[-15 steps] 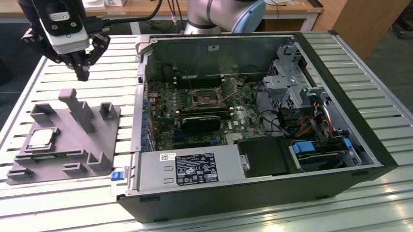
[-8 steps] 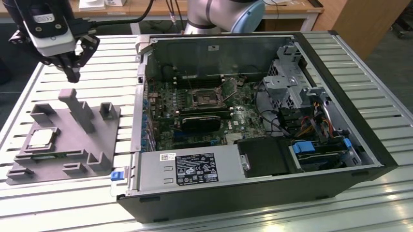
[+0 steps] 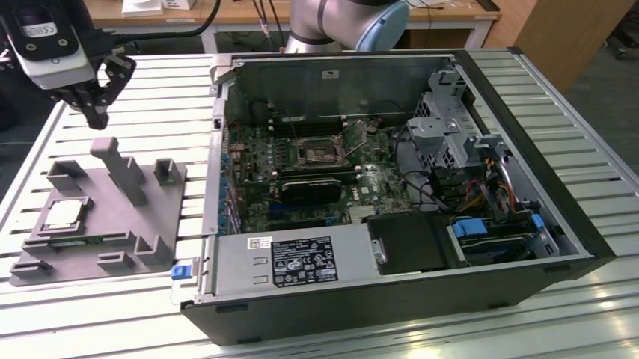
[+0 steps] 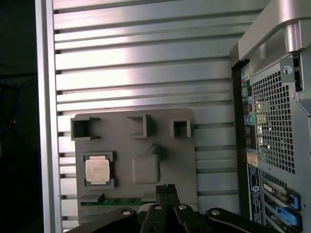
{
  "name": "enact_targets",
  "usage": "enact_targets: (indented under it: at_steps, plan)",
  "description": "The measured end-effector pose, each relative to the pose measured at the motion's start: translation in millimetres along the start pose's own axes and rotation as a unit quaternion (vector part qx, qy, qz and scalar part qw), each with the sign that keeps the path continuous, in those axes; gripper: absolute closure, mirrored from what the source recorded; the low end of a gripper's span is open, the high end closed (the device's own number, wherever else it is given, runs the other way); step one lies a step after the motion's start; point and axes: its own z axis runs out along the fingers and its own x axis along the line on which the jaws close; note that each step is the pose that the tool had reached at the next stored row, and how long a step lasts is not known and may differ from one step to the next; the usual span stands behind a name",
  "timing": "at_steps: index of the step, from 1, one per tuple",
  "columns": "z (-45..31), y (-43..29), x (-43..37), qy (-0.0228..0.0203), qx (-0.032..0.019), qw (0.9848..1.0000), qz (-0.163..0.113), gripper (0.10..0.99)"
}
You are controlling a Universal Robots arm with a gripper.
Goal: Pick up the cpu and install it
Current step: 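Reach for the cpu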
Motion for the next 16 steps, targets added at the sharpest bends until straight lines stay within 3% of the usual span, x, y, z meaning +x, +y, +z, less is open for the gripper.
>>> enact_targets:
  at_steps: [16]
  plan:
    - [6.3, -2.2, 24.7, 0.0, 0.0, 1.0, 0.0, 0.98]
